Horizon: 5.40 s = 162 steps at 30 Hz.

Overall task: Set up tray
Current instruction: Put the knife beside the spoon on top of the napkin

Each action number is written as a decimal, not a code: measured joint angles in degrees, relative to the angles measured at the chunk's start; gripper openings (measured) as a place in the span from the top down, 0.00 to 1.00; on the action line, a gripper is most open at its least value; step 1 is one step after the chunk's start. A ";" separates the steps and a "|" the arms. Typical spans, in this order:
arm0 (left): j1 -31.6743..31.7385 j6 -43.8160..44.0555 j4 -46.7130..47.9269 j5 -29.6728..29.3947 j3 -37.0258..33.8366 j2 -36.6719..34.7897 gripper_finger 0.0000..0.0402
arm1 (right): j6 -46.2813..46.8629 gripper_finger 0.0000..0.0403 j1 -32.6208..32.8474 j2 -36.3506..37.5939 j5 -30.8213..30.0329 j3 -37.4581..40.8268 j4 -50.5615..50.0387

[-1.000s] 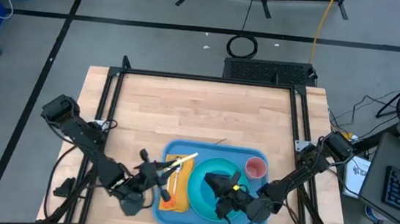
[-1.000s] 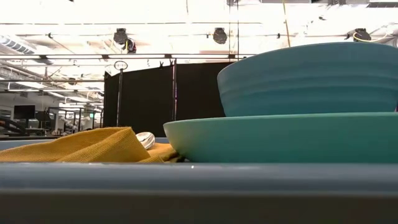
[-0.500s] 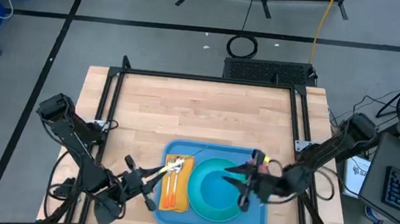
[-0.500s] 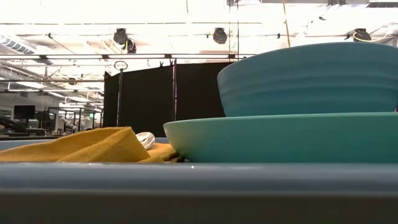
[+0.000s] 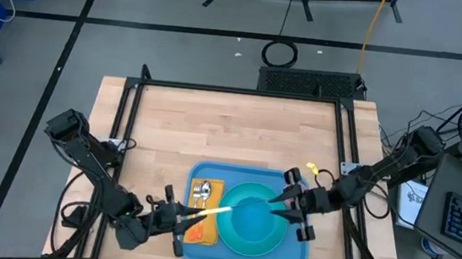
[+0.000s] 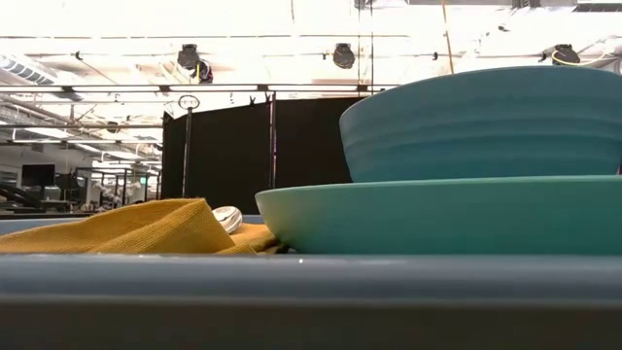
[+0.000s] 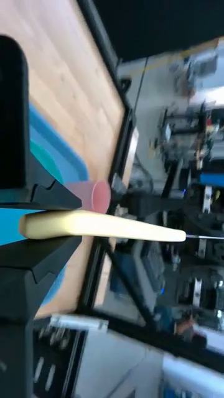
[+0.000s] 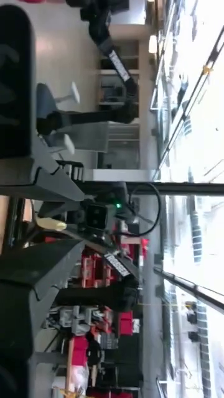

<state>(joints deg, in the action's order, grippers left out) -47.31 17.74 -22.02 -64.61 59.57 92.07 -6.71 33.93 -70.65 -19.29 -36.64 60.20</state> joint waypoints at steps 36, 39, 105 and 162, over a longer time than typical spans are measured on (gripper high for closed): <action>3.30 6.33 0.83 9.16 0.00 0.59 0.87 | -2.45 0.76 -0.11 -0.22 1.86 0.92 3.51; 3.41 6.45 0.90 9.29 0.00 0.59 0.87 | -1.77 0.76 -0.11 -0.22 1.84 0.92 3.46; -1.64 -15.36 -3.58 10.55 0.00 -2.12 0.38 | 21.67 1.00 -11.51 -3.55 13.95 -18.46 -38.46; -7.35 -22.34 -5.19 10.57 0.00 -5.24 0.38 | 42.61 1.00 -30.36 -31.45 42.07 -28.44 -40.32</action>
<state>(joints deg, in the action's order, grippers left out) -54.66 -4.60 -27.21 -54.04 59.57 86.83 35.90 3.57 -102.10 22.79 -65.08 19.88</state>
